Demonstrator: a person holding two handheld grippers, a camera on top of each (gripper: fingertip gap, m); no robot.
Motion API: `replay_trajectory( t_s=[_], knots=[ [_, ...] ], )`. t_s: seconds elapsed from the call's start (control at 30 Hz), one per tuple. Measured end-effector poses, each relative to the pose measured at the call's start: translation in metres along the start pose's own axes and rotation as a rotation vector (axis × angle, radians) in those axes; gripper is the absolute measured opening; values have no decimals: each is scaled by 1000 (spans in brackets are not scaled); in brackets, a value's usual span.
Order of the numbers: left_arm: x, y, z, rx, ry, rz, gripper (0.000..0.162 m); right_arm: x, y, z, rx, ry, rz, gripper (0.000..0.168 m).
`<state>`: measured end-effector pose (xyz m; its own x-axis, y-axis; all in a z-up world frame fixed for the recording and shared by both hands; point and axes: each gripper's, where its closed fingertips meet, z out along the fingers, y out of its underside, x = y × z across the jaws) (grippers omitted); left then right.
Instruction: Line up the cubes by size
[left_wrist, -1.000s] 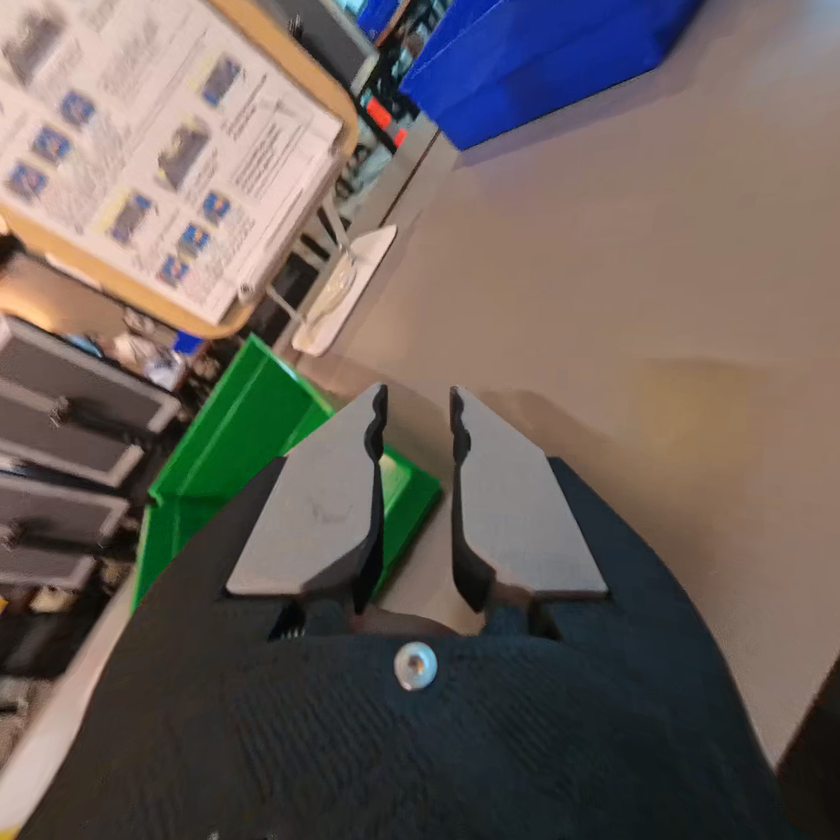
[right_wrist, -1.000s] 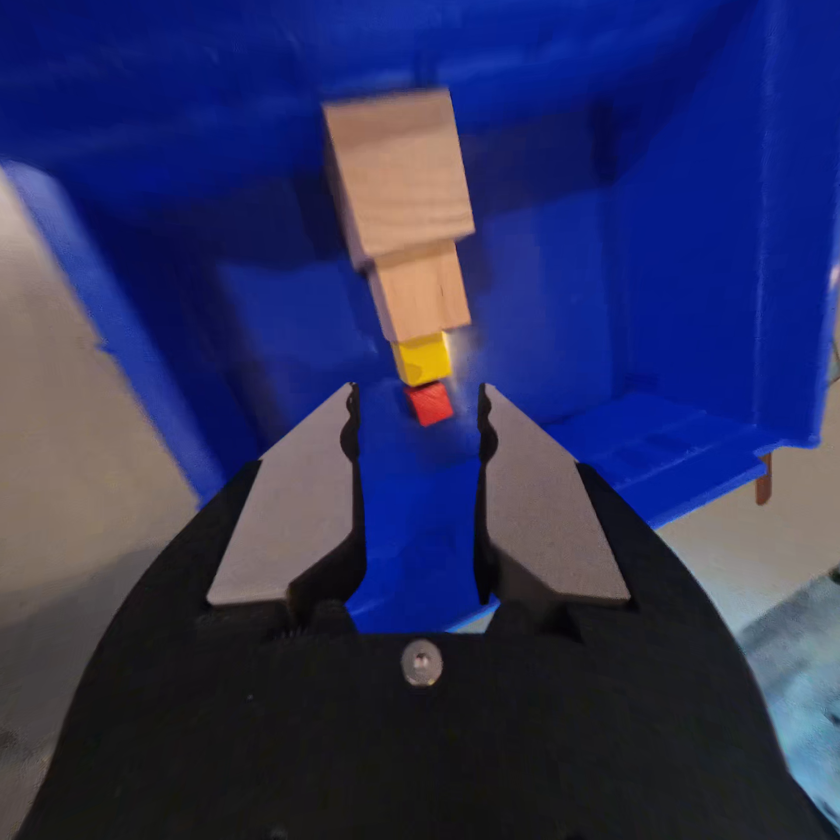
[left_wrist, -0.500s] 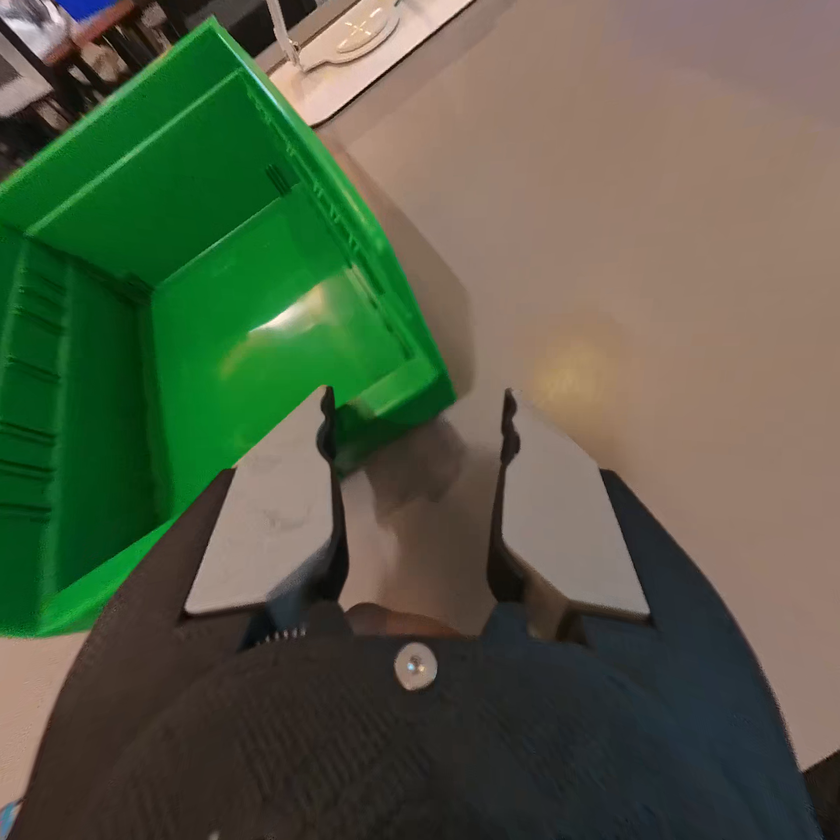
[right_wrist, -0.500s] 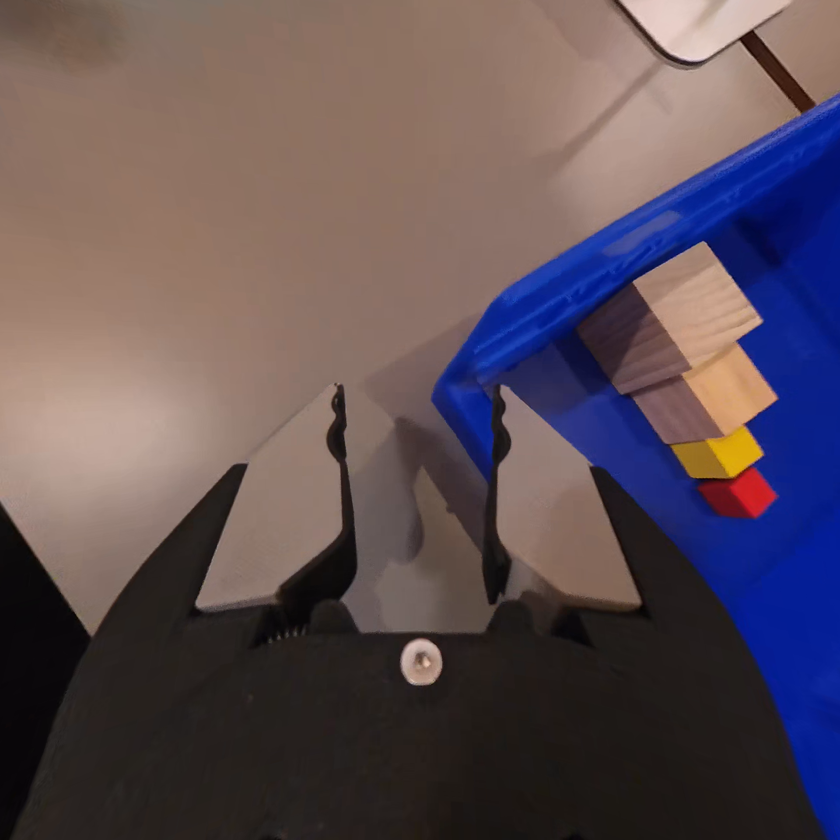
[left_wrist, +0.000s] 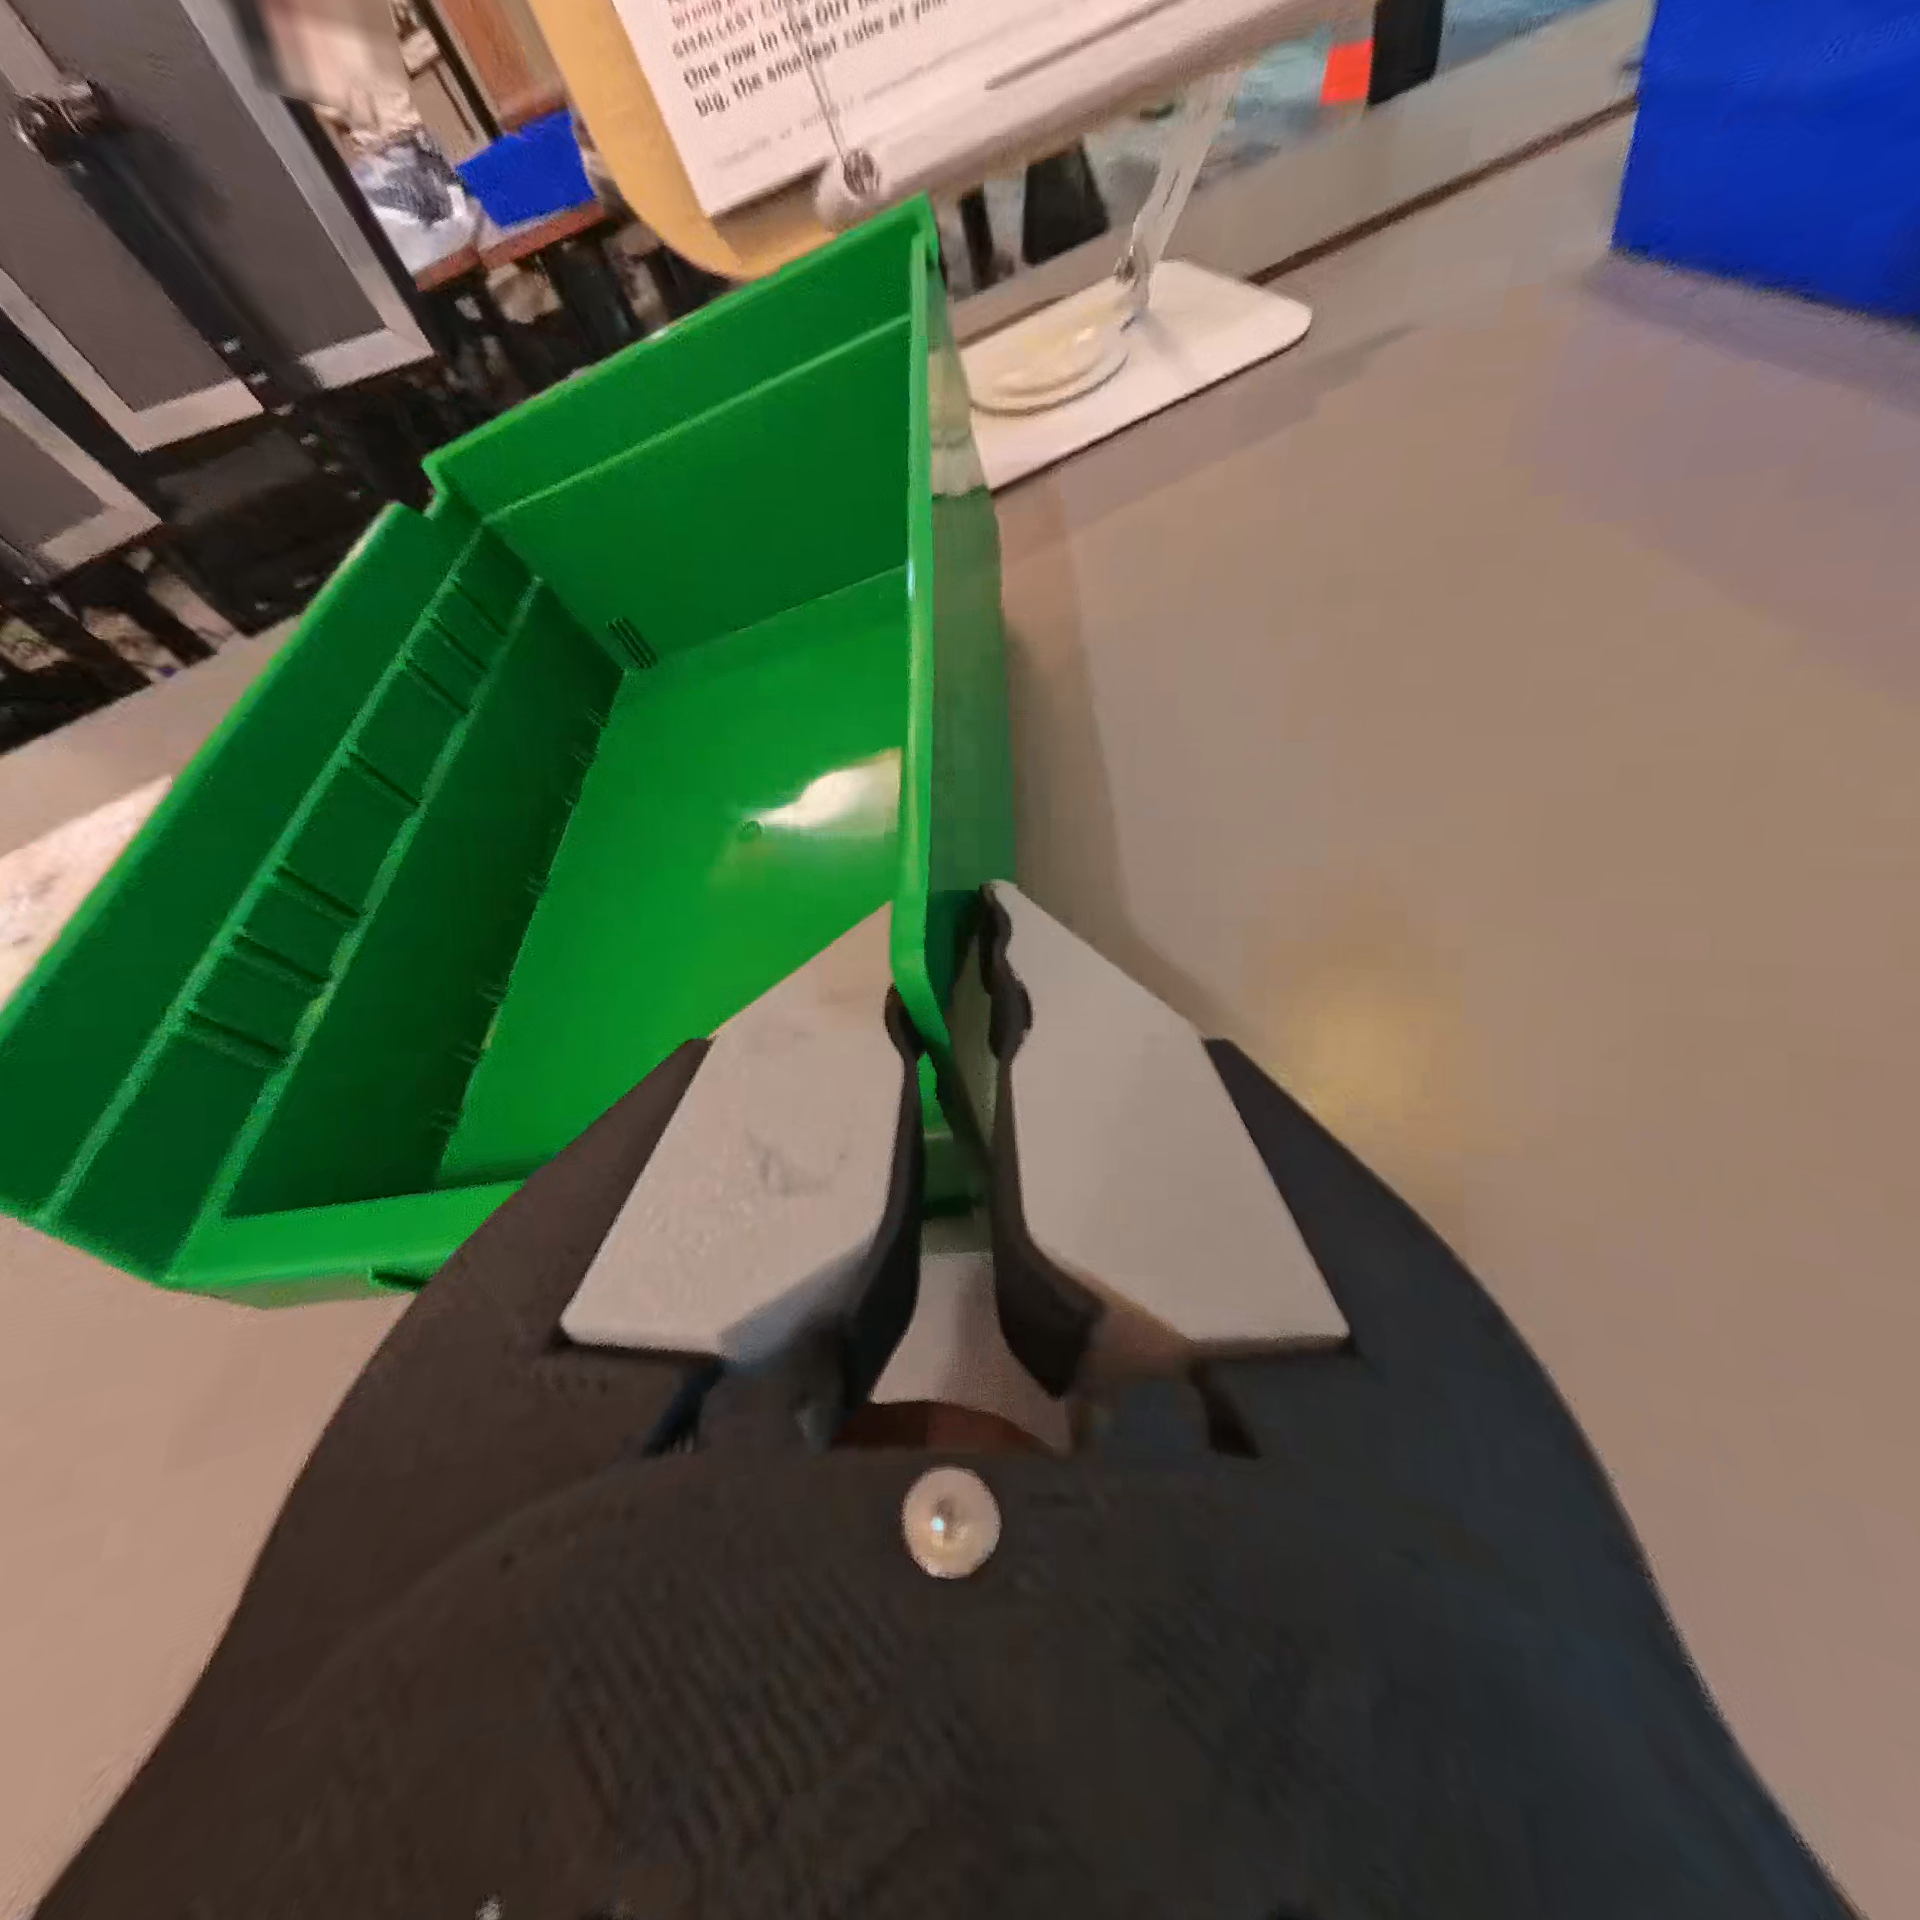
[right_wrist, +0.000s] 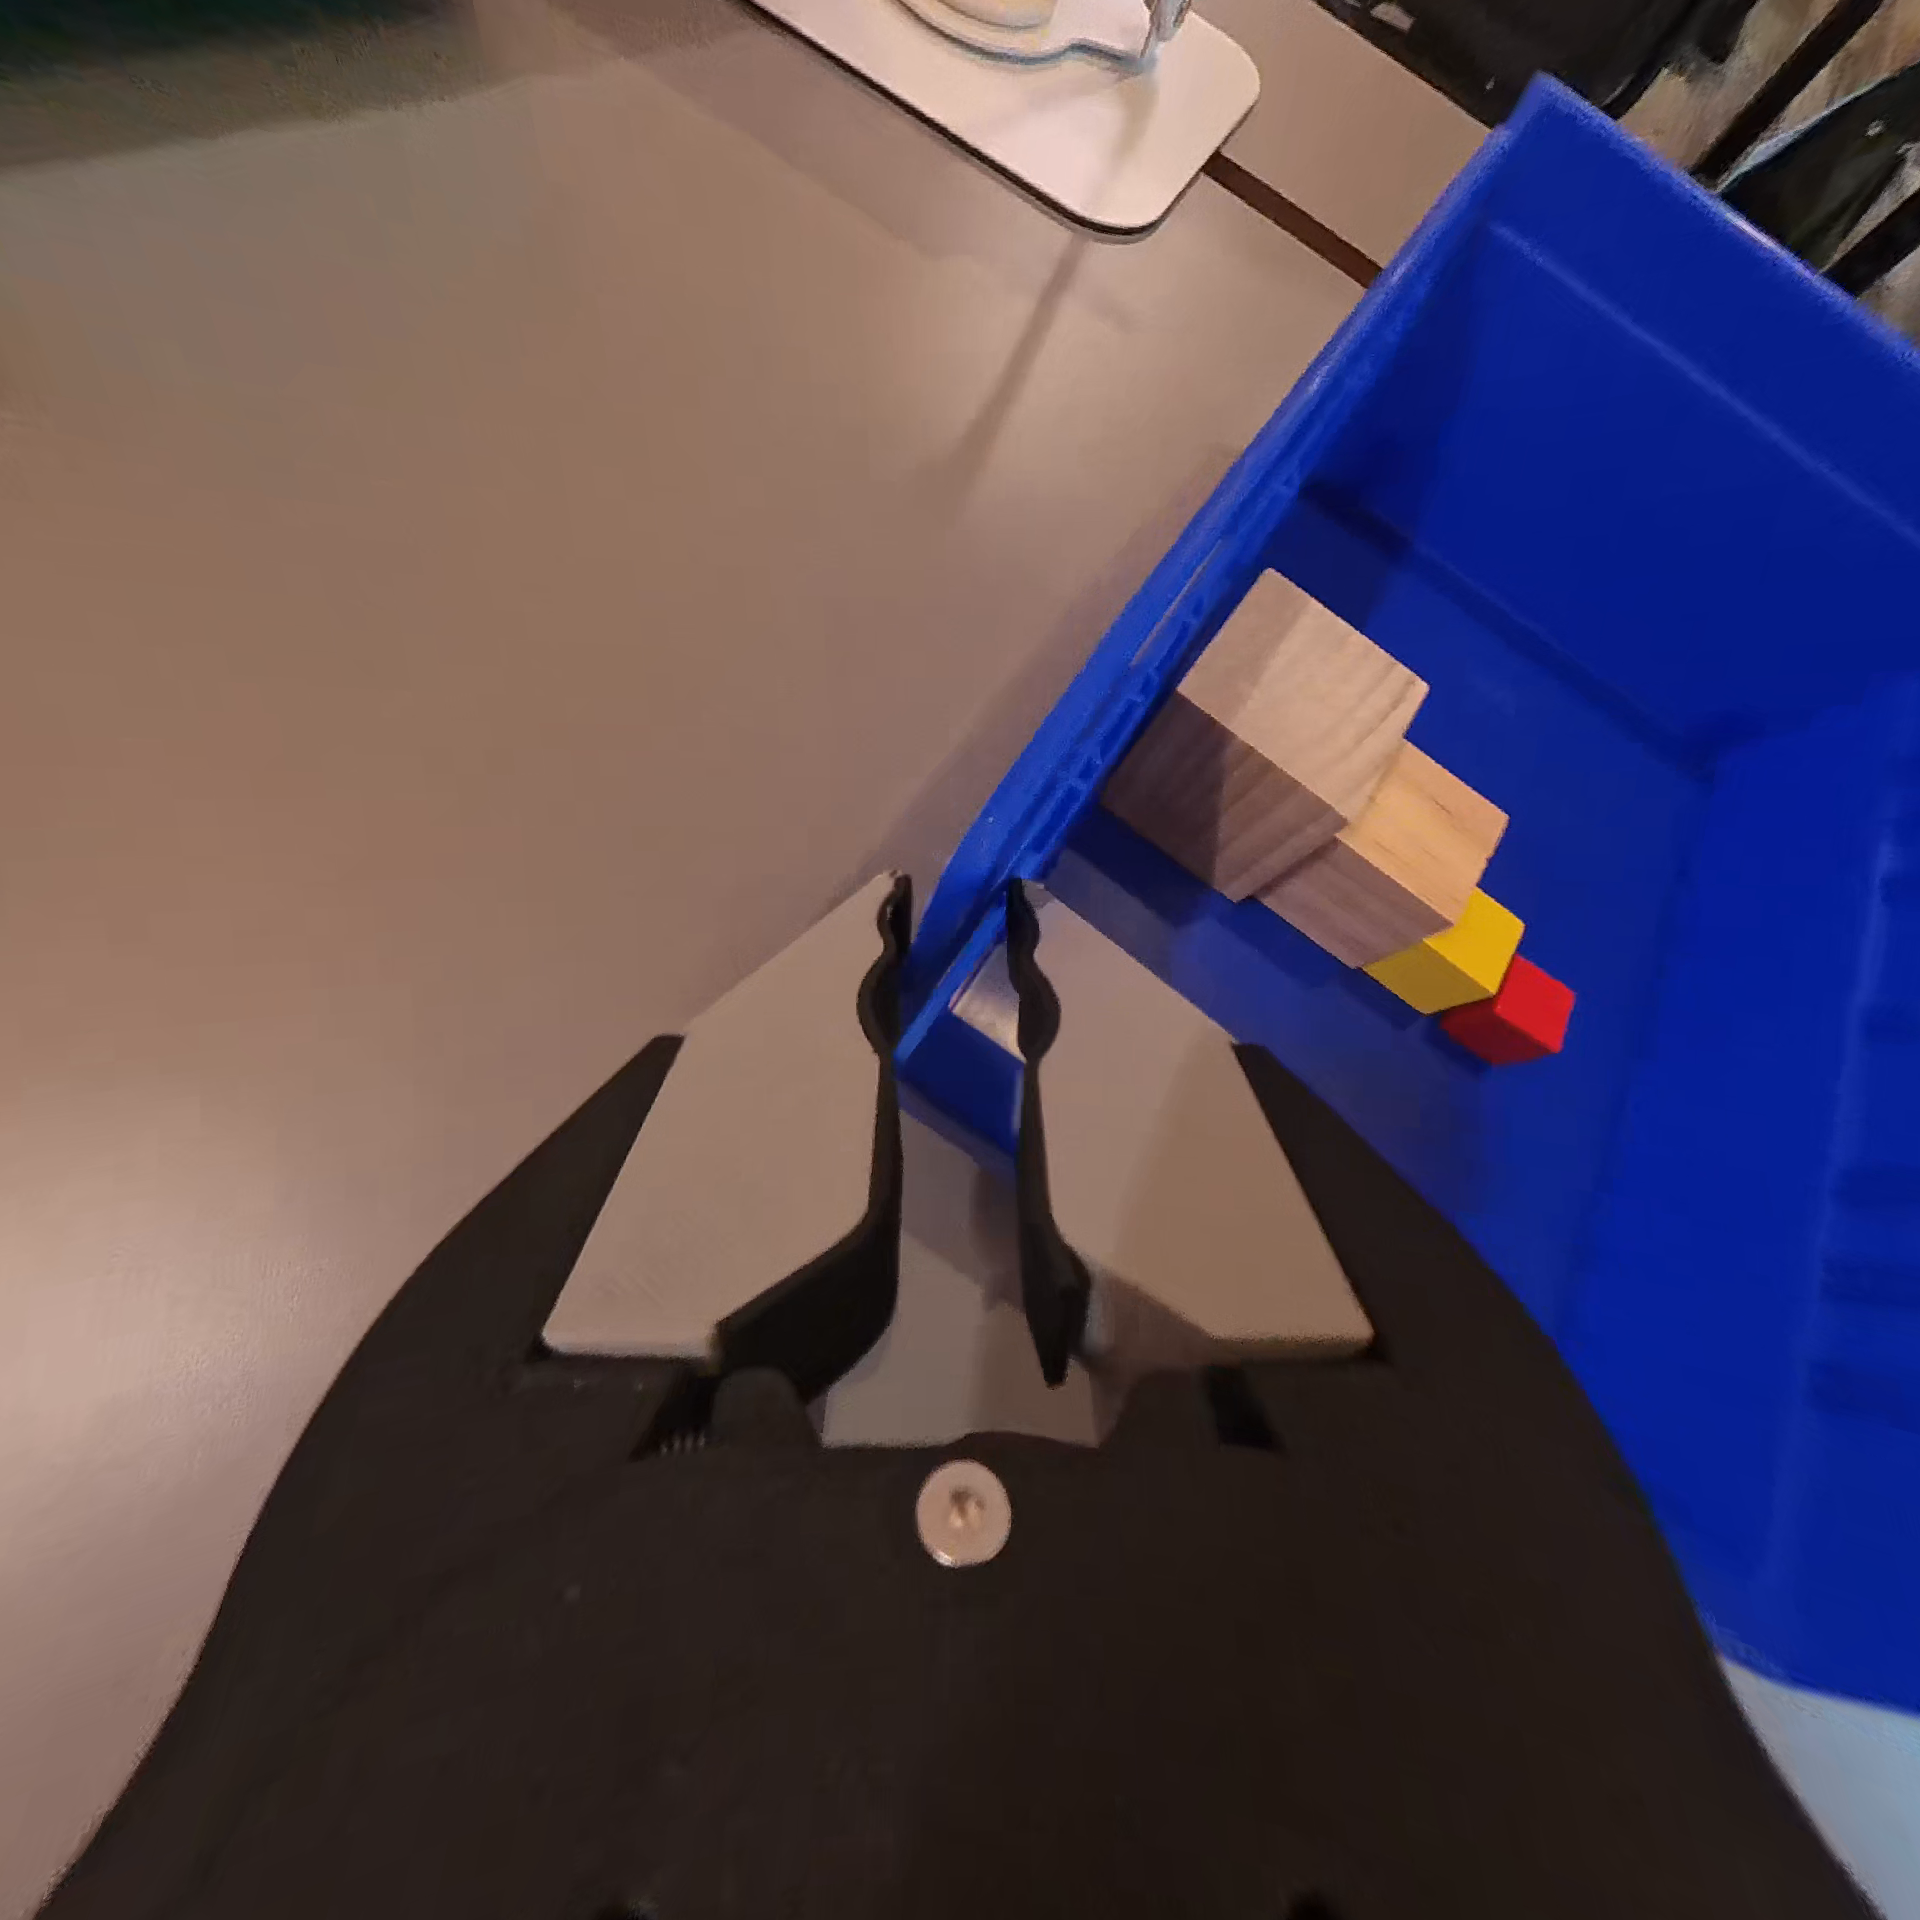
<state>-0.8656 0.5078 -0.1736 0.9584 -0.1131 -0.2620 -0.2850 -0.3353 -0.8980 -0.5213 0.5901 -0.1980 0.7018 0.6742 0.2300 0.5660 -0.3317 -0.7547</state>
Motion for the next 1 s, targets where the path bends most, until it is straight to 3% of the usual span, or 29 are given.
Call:
replay_trajectory(
  t_s=[0.27, 0.67, 0.83, 0.9, 1.0],
  knots=[
    [-12, -79, -66, 215, -41, -35, 2, -86, -24, -5, 61, -123, -55, 19],
    [-8, -198, -138, 393, 17, 9, 3, -280, -123, 44, 131, -304, -102, 27],
    [0, -223, -149, 403, -9, 76, 4, -378, -180, 57, 182, -443, -135, 38],
    [8, -228, -148, 402, 0, 102, 3, -414, -200, 51, 210, -526, -161, 25],
    [23, -229, -148, 406, 47, 120, 3, -419, -210, 35, 235, -558, -173, 31]
  ],
)
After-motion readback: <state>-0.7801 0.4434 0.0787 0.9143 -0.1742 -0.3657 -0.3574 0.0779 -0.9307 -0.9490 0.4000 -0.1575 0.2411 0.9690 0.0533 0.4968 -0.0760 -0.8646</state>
